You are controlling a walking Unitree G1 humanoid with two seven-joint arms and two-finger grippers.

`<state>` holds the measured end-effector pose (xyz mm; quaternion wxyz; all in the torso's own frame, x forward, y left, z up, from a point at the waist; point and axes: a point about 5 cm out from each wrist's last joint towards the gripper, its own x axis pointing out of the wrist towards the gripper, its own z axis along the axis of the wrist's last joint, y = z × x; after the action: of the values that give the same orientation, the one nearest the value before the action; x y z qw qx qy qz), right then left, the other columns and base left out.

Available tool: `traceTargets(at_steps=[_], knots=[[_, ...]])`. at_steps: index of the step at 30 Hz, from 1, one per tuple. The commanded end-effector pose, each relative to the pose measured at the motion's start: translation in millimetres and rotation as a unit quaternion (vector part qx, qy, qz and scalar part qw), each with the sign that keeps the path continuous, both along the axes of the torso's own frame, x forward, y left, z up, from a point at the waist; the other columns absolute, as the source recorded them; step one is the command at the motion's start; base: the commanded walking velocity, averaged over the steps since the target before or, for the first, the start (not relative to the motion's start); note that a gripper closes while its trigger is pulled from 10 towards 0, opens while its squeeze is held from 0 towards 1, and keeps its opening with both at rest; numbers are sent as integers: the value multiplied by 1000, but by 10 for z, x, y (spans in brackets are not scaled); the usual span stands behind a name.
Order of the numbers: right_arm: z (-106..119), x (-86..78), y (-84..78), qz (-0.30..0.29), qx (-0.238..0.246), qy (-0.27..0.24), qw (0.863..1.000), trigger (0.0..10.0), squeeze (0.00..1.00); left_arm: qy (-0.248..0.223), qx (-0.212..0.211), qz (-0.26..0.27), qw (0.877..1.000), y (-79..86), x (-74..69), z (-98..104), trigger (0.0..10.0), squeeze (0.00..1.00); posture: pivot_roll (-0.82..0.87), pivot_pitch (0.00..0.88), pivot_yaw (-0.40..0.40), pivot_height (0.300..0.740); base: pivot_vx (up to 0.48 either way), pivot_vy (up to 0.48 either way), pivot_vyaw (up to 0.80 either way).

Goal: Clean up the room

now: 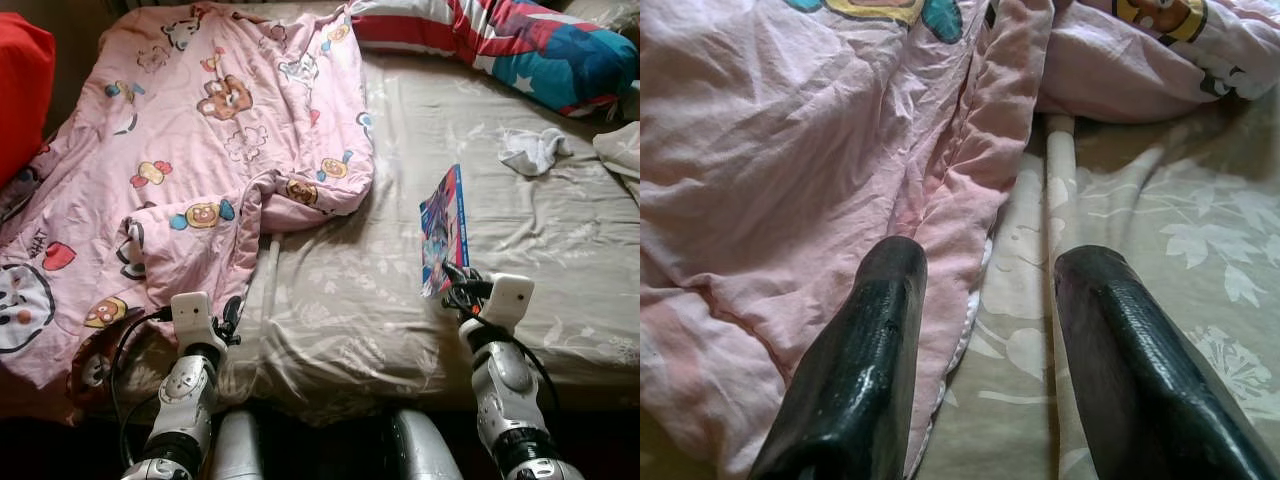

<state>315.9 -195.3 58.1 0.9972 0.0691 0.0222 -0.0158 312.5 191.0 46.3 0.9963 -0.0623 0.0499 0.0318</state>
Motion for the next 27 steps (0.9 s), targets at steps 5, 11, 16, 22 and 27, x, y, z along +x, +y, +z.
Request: traceTargets(at_steps=[5,11,16,22,27], knots=[[74,-9,-28,-15,-4,-19,1000,10000,0,21,-6,-6,1000,-23,-98,-138,10000,0,-92,194,6,631,0,0,0],[36,-63,25,-7,-10,-16,1000,10000,0,27,-8,-12,1000,-41,-110,-169,10000,0,-97,190,8,671,0,0,0],[37,-71,38,-10,-5,-17,1000,10000,0,29,-10,-14,999,-44,-122,-185,10000,0,-103,183,11,701,0,0,0],[32,-90,37,-12,0,-15,1000,10000,0,31,-17,-15,999,-64,-130,-203,10000,0,-107,166,13,736,0,0,0],[55,-90,45,-14,9,-25,1000,10000,0,38,-23,-17,999,-75,-144,-231,10000,0,-115,155,14,740,0,0,0]])
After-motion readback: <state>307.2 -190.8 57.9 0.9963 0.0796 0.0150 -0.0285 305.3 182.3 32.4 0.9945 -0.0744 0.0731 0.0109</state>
